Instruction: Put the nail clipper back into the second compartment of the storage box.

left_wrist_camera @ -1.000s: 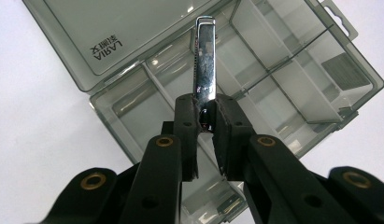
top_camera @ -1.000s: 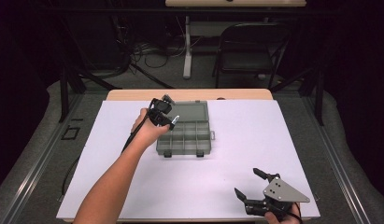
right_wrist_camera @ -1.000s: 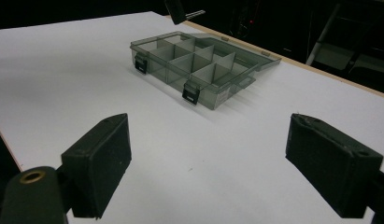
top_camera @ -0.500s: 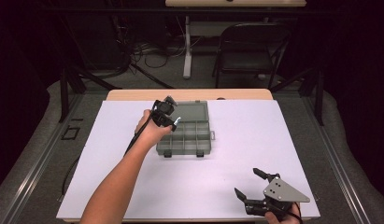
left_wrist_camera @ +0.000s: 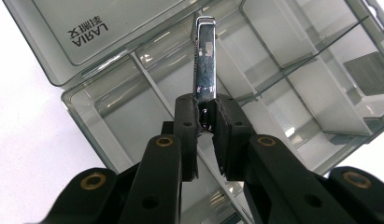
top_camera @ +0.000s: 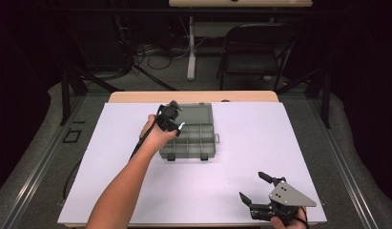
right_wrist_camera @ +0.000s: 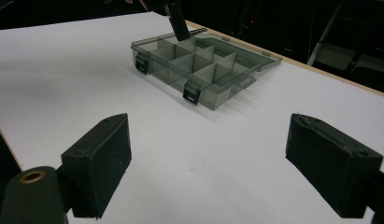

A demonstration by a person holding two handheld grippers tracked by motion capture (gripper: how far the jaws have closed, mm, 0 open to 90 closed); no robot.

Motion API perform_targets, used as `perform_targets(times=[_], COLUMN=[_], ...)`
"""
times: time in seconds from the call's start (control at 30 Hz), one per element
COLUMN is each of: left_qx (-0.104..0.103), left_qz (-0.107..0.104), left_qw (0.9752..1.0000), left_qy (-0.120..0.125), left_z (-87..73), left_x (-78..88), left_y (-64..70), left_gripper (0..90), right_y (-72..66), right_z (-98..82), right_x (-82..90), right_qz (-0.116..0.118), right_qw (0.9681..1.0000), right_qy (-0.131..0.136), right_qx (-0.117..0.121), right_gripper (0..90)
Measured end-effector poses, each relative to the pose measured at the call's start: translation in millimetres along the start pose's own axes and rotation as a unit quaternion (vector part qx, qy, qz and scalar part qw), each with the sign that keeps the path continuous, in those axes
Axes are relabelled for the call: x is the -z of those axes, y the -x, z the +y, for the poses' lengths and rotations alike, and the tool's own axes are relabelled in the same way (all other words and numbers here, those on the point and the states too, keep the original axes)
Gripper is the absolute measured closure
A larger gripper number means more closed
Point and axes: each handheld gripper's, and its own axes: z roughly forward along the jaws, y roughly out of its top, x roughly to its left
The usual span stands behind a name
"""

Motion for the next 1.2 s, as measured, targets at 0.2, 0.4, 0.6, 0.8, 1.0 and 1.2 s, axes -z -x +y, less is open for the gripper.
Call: perform_targets(times=[0.2,0.4,0.6,0.8,1.0,1.2], left_qx=[-0.002,-0.003,-0.004,-0.004,-0.009,-0.007], left_qz=[0.003,0.004,0.006,0.010,0.008,0.005], left_qw=[1.0000,1.0000,1.0000,0.9999,0.9999,0.9997], left_qy=[-0.004,-0.001,0.001,0.003,0.011,0.023], left_z=[0.2,0.5,1.0,1.1,1.3,1.0], left_x=[-3.1,-4.4,-5.1,-6.5,-5.6,-4.3], left_y=[1.0,2.0,2.1,1.9,2.1,1.8], left_gripper=[80.1,80.1,80.0,79.3,71.2,61.8], right_y=[-0.1,-0.1,-0.1,-0.4,0.1,-0.7], right_z=[0.1,0.0,0.1,0.1,0.1,0.1], right_x=[-0.1,-0.1,-0.2,0.0,0.1,0.1], right_qz=[0.001,0.003,0.003,0.003,0.003,0.003], right_qw=[1.0000,1.0000,1.0000,1.0000,1.0000,1.0000], right_qy=[-0.001,-0.002,-0.002,-0.002,-0.001,-0.001], right_qx=[0.000,0.000,0.000,0.000,0.000,0.001], right_gripper=[13.9,14.0,14.0,14.0,14.0,14.0])
